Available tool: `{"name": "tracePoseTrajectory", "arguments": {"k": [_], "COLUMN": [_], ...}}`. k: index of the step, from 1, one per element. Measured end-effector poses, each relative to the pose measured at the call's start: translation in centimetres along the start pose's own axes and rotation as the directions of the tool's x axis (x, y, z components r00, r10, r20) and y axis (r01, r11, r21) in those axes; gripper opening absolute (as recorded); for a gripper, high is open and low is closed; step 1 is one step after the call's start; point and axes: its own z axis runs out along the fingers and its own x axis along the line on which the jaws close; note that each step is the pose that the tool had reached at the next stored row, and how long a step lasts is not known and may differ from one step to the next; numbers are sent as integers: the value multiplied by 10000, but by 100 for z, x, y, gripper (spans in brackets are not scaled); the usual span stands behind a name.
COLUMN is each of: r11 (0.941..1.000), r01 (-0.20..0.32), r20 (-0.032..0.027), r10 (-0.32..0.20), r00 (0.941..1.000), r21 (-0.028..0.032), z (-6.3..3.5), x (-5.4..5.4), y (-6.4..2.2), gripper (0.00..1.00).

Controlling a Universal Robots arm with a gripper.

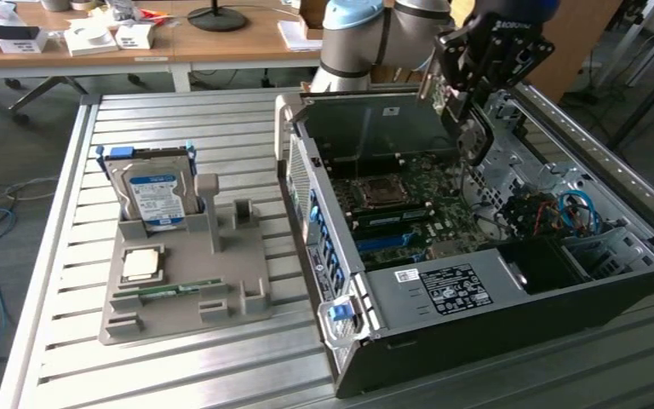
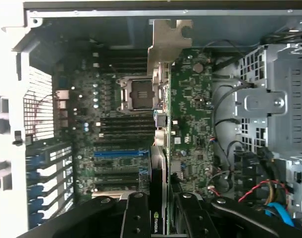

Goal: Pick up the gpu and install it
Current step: 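Pick up the gpu and move the gpu toward the slot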

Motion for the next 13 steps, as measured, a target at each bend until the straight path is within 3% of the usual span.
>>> {"name": "tracePoseTrajectory", "arguments": {"k": [3,13], "r11": [10000,9998], "r01": [1,208], "r20": [0,-12], "r10": [-1,-208], "r00": [10000,9998], "r21": [0,-6], "z": [2,5], "x": [-61,-96], "y": [3,6], "gripper": [26,26]}}
